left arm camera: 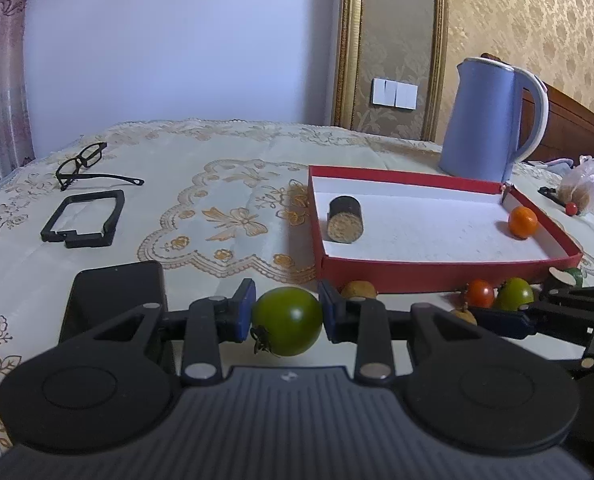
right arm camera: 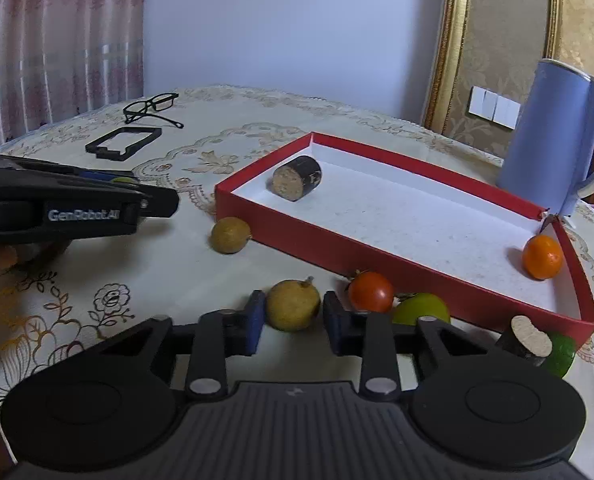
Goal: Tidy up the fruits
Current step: 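Grasp the green tomato with the left gripper while the right grasps a yellow fruit, then lower the green tomato into the tray and open the left gripper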
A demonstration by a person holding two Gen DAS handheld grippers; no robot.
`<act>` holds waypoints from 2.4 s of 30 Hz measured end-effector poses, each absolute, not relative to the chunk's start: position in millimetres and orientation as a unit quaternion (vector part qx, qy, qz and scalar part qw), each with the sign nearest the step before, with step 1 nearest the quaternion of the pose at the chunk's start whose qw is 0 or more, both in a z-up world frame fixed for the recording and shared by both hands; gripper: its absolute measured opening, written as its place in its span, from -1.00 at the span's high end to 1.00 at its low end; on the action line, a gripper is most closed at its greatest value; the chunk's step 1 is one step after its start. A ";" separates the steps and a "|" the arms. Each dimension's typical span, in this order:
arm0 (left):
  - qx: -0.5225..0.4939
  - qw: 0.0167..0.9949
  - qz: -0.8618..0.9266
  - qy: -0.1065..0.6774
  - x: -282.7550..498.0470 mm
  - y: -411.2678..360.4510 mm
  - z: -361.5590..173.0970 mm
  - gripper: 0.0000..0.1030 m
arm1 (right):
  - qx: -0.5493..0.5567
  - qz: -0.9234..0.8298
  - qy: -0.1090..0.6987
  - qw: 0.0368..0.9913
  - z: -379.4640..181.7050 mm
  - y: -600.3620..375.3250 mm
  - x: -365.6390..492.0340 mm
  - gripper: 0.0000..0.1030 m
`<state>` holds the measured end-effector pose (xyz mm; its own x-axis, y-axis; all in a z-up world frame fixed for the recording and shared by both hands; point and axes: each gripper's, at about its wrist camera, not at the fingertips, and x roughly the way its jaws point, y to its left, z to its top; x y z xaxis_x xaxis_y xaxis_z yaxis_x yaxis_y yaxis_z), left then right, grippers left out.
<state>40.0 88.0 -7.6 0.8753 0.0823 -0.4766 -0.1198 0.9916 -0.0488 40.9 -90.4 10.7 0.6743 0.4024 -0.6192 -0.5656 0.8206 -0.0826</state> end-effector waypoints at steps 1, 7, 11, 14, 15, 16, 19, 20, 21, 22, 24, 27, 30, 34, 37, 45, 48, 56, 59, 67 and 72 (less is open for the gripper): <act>-0.038 0.967 0.051 0.245 40.6 87.5 -7.7 0.40 | -0.139 0.267 0.300 0.905 11.3 -90.2 39.4 0.45; -0.032 0.966 0.042 0.252 42.6 78.0 -8.4 0.40 | -0.118 0.270 0.288 0.911 19.1 -104.9 26.3 0.45; -0.023 0.966 0.036 0.257 43.8 67.8 -8.6 0.40 | -0.094 0.259 0.275 0.921 26.1 -128.6 17.2 0.45; -0.011 0.965 0.033 0.258 45.4 58.1 -8.8 0.40 | -0.079 0.246 0.267 0.928 30.6 -147.5 11.9 0.44; -0.007 0.965 0.031 0.259 46.0 54.0 -9.0 0.40 | -0.075 0.242 0.265 0.930 32.2 -153.0 10.0 0.44; -0.004 0.965 0.030 0.260 46.9 51.1 -9.5 0.40 | -0.072 0.239 0.262 0.932 33.3 -158.6 7.9 0.44; 0.004 0.964 0.024 0.263 50.2 41.3 -9.4 0.40 | -0.060 0.229 0.257 0.937 35.0 -173.7 3.1 0.44; 0.007 0.964 0.022 0.264 51.5 37.9 -9.2 0.40 | -0.057 0.226 0.257 0.938 35.1 -178.9 1.7 0.44; 0.010 0.964 0.020 0.264 52.7 34.7 -9.0 0.40 | -0.053 0.224 0.257 0.939 34.8 -183.0 1.1 0.44; 0.014 0.964 0.019 0.264 54.0 31.0 -8.7 0.40 | -0.048 0.222 0.258 0.939 34.5 -187.7 0.3 0.44; 0.023 0.964 0.017 0.263 57.0 24.4 -7.8 0.40 | -0.038 0.219 0.258 0.940 34.0 -195.2 -0.4 0.44; 0.033 0.965 0.014 0.261 62.4 16.0 -6.2 0.40 | -0.030 0.212 0.256 0.943 33.7 -205.0 -2.4 0.44; 0.035 0.964 0.009 0.264 70.6 10.4 -3.8 0.40 | -0.024 0.208 0.253 0.944 34.6 -210.4 -3.5 0.44; 0.042 0.963 0.005 0.267 82.2 2.5 -0.3 0.40 | -0.020 0.208 0.250 0.945 35.7 -214.1 -6.0 0.44; 0.051 0.962 0.004 0.269 91.5 -4.1 2.1 0.40 | -0.018 0.207 0.250 0.946 35.3 -215.5 -7.1 0.44; 0.075 0.959 0.013 0.271 121.3 -18.4 3.8 0.40 | -0.008 0.208 0.250 0.946 33.5 -221.6 -6.7 0.44; 0.082 0.958 0.017 0.274 134.0 -20.7 2.7 0.40 | -0.006 0.208 0.250 0.946 32.7 -223.7 -6.7 0.44; 0.091 0.951 0.023 0.293 169.9 -26.3 -3.8 0.40 | -0.001 0.203 0.251 0.947 30.6 -228.1 -6.8 0.44; 0.096 0.949 0.026 0.298 180.8 -30.3 -4.8 0.40 | 0.001 0.201 0.250 0.947 30.2 -230.2 -7.0 0.44; 0.115 0.946 0.037 0.300 205.5 -43.4 -2.6 0.40 | 0.008 0.199 0.250 0.948 30.0 -235.4 -8.4 0.44; 0.116 0.942 0.040 0.313 225.9 -46.5 -4.8 0.08 | 0.012 0.196 0.251 0.948 29.8 -237.7 -6.8 0.44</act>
<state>225.9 -46.5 -4.8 0.8004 0.1477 -0.5809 -0.0022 0.9699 0.2436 -6.8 -237.7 29.8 0.7977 0.3772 -0.4705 -0.3650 0.9231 0.1211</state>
